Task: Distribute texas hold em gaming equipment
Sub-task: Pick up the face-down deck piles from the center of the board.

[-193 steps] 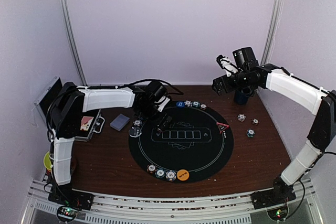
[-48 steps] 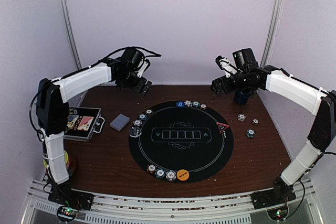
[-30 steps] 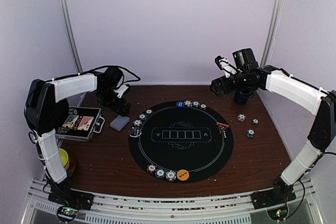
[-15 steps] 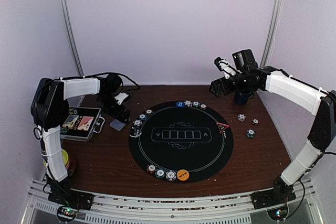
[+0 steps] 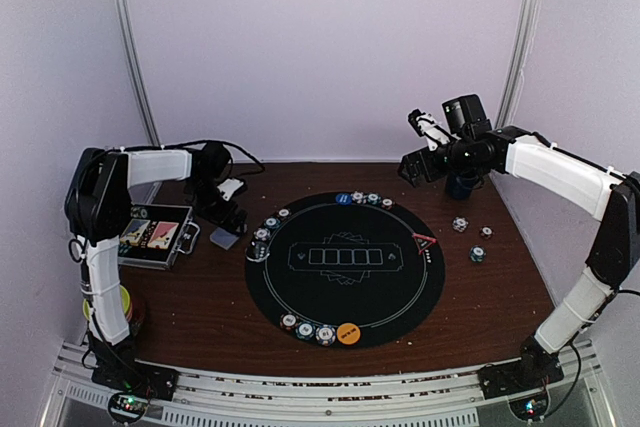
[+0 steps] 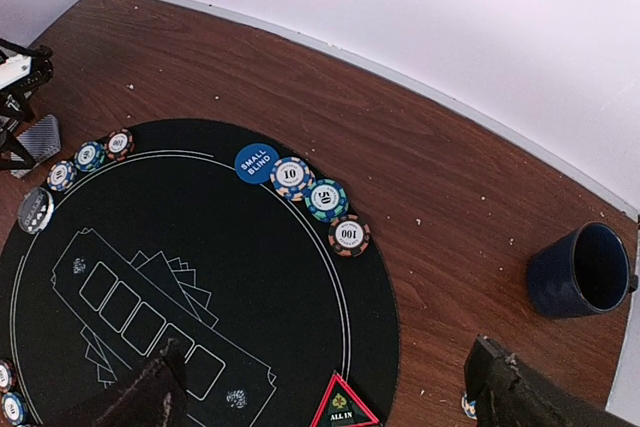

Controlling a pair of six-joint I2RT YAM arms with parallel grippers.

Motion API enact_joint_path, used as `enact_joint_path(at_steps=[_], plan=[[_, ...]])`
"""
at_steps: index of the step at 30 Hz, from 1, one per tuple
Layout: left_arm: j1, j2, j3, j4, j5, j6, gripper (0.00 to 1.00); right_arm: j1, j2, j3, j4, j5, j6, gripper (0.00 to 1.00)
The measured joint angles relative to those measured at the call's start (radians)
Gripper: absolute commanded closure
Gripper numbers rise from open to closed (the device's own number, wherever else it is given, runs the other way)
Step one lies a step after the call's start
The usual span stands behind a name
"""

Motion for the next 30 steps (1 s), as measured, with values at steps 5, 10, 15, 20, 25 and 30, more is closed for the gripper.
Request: enact_joint_path(at_steps=[5, 10, 15, 20, 25, 30], plan=[[0.0, 0.029, 0.001, -0.002, 0.009, 0.004, 0.02, 0.0, 0.0, 0.0, 0.0, 0.0, 0.0, 0.02], [0.0, 0.032, 0.007, -0.003, 0.007, 0.005, 0.02, 0.0, 0.0, 0.0, 0.0, 0.0, 0.0, 0.02], [0.0, 0.051, 0.015, -0.004, 0.003, 0.005, 0.02, 0.0, 0.0, 0.0, 0.0, -0.001, 0.0, 0.02], [0.001, 0.057, 0.016, -0.005, -0.008, 0.01, 0.04, 0.0, 0.0, 0.0, 0.0, -0.002, 0.0, 0.02], [0.001, 0.06, 0.016, -0.005, -0.025, 0.012, 0.11, 0.0, 0.0, 0.0, 0.0, -0.003, 0.0, 0.02], [0.001, 0.06, 0.016, -0.005, -0.03, 0.012, 0.21, 0.0, 0.0, 0.0, 0.0, -0.003, 0.0, 0.02]])
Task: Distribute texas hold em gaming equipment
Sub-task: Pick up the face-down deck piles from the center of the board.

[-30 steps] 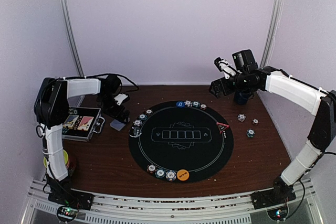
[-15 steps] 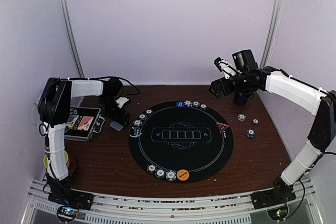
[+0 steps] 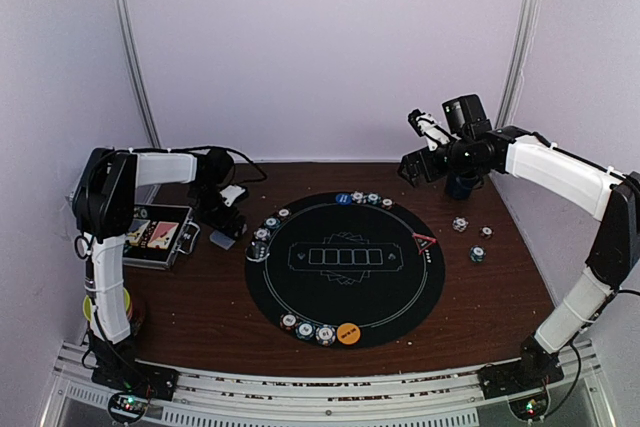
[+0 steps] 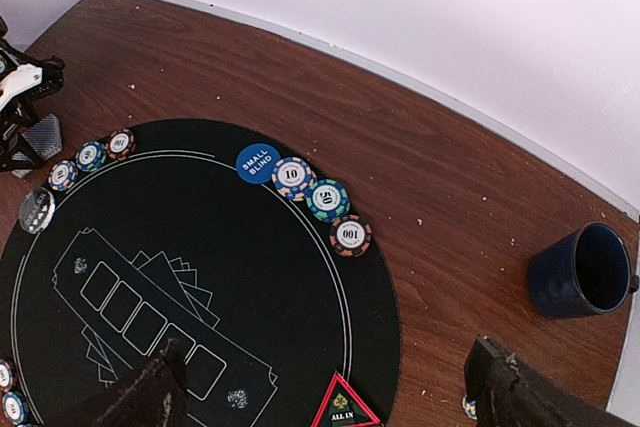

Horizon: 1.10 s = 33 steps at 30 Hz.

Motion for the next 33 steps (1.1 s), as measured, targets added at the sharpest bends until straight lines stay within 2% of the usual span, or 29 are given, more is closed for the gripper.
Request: enact_joint_path(at_steps=[11, 22, 33], plan=[[0.0, -0.01, 0.0, -0.006, 0.012, 0.0, 0.48, 0.0, 0.0, 0.0, 0.0, 0.0, 0.001, 0.02], [0.0, -0.013, 0.0, -0.007, 0.014, -0.014, 0.5, 0.001, 0.0, 0.0, -0.001, -0.028, 0.004, 0.02], [0.0, -0.015, 0.012, -0.026, 0.007, -0.034, 0.47, 0.008, 0.0, 0.0, -0.001, -0.042, 0.005, 0.02]])
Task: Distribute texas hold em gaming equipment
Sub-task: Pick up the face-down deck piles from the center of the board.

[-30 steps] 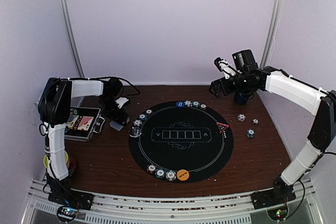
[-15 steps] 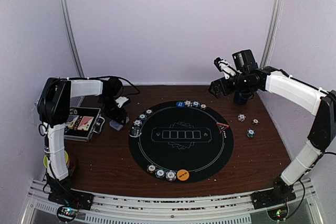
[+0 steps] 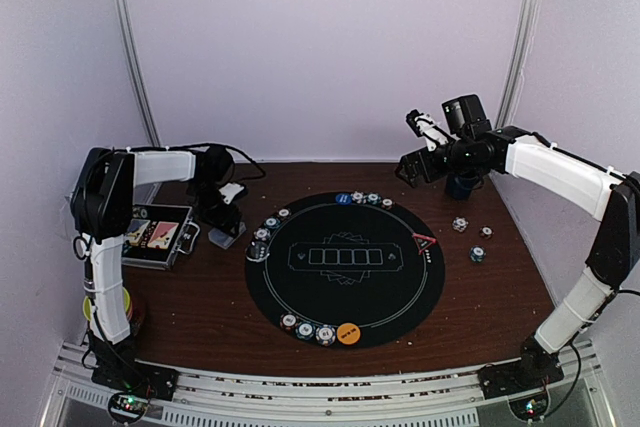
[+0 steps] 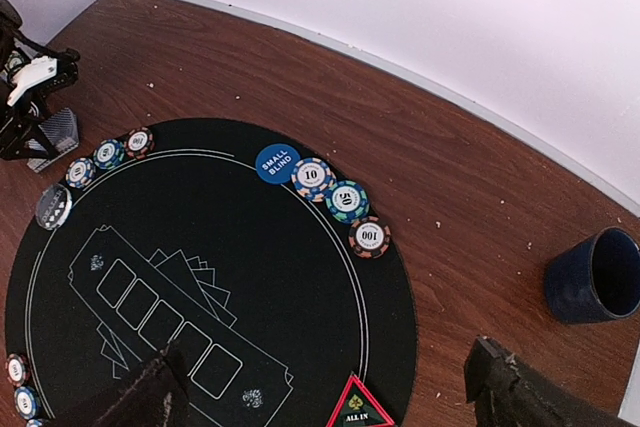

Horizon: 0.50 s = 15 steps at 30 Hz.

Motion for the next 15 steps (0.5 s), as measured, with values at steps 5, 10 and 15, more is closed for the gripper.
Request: enact_joint_path(at_steps=[5, 10, 15], plan=[[0.0, 0.0, 0.006, -0.013, -0.01, -0.003, 0.45, 0.003, 0.001, 0.003, -0.013, -0.027, 0.001, 0.02], [0.0, -0.002, 0.015, -0.025, -0.02, -0.003, 0.44, 0.012, 0.043, 0.052, -0.056, -0.102, 0.006, 0.03], [0.0, -0.029, 0.016, -0.028, -0.026, -0.003, 0.43, 0.035, 0.138, 0.119, -0.09, -0.188, 0.024, 0.03]])
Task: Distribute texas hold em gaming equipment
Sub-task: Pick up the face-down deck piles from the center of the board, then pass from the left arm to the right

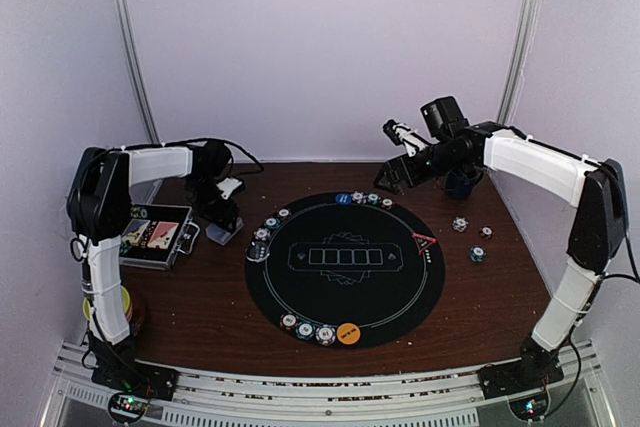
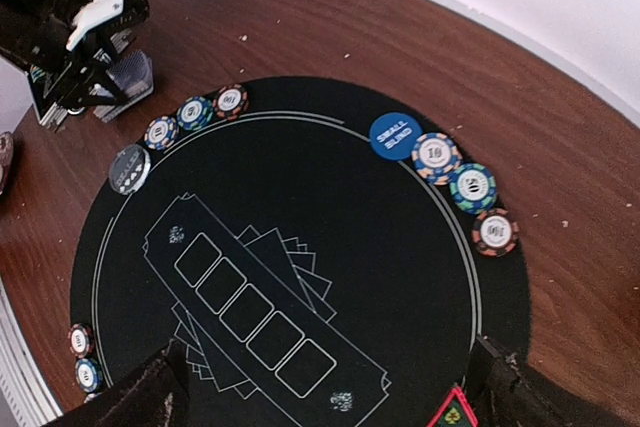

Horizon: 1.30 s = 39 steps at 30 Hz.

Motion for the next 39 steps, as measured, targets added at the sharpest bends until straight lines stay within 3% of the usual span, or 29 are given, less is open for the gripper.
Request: enact_joint_path(at_steps=[14, 28, 39], plan=[[-0.037, -0.097, 0.027, -0.016, 0.017, -0.006, 0.43, 0.056, 0.109, 0.035, 0.031, -0.206, 0.101, 0.03], [-0.377, -0.031, 0.211, -0.023, 0.031, -0.031, 0.42, 0.005, 0.185, -0.099, 0.318, -0.511, 0.325, 0.08], [-0.505, 0.062, 0.33, -0.024, 0.046, -0.041, 0.42, -0.041, 0.248, -0.192, 0.546, -0.655, 0.506, 0.16]])
